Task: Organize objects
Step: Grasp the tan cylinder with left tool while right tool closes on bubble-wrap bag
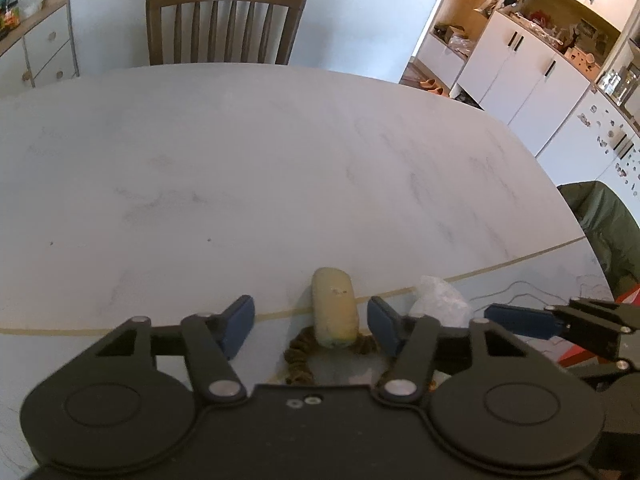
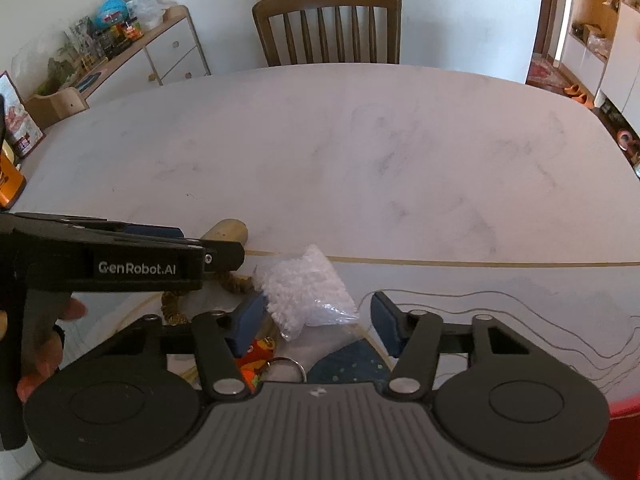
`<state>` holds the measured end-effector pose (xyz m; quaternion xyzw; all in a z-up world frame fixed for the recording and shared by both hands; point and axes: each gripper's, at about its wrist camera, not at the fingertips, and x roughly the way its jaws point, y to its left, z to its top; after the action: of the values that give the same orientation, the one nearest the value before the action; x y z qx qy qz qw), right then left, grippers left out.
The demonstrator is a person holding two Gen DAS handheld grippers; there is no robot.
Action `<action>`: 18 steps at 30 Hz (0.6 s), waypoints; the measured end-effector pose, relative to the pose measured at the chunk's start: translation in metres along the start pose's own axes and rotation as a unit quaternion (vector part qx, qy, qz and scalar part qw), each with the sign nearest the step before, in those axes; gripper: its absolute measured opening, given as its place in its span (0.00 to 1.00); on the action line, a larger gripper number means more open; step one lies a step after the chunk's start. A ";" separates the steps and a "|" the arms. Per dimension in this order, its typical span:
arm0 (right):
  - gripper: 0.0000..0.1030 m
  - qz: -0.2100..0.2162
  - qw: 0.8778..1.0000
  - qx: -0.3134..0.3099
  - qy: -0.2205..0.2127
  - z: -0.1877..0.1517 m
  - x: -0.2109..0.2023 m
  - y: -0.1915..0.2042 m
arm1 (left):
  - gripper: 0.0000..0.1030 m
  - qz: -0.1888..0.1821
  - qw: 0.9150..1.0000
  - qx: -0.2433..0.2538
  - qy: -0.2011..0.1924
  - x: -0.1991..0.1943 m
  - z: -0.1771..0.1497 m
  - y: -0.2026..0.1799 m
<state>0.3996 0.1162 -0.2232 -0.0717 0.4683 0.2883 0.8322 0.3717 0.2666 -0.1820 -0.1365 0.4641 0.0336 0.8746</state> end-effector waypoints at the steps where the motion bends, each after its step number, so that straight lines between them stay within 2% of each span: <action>1: 0.53 0.001 1.000 0.001 0.001 0.000 0.001 0.000 | 0.55 0.000 1.000 0.003 0.000 0.001 -0.001 -0.001; 2: 0.49 0.004 1.000 0.003 0.004 0.000 0.003 -0.001 | 0.50 0.003 1.000 0.007 0.000 0.002 -0.002 -0.002; 5: 0.46 0.004 1.000 0.007 0.002 0.001 0.005 -0.001 | 0.32 -0.007 1.000 0.016 0.000 0.004 -0.003 -0.005; 8: 0.42 0.004 1.000 0.007 -0.001 0.001 0.005 0.000 | 0.22 -0.018 1.000 0.017 0.002 0.005 -0.005 -0.005; 11: 0.37 0.001 1.000 0.007 -0.005 0.000 0.004 0.001 | 0.20 -0.023 1.000 0.014 0.001 0.005 -0.007 -0.005; 14: 0.29 -0.008 1.000 0.009 -0.009 -0.001 0.003 0.002 | 0.19 -0.027 1.000 0.008 0.001 0.004 -0.006 -0.002; 17: 0.15 -0.009 1.000 0.013 -0.016 0.001 -0.001 0.001 | 0.18 -0.025 1.000 0.004 0.000 0.000 -0.005 -0.003; 18: 0.14 -0.011 1.000 0.013 -0.018 0.001 -0.002 0.001 | 0.18 -0.025 1.000 0.004 0.000 -0.002 -0.005 -0.003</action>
<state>0.3990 0.1164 -0.2212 -0.0609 0.4563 0.2740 0.8444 0.3671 0.2621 -0.1821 -0.1445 0.4606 0.0093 0.8757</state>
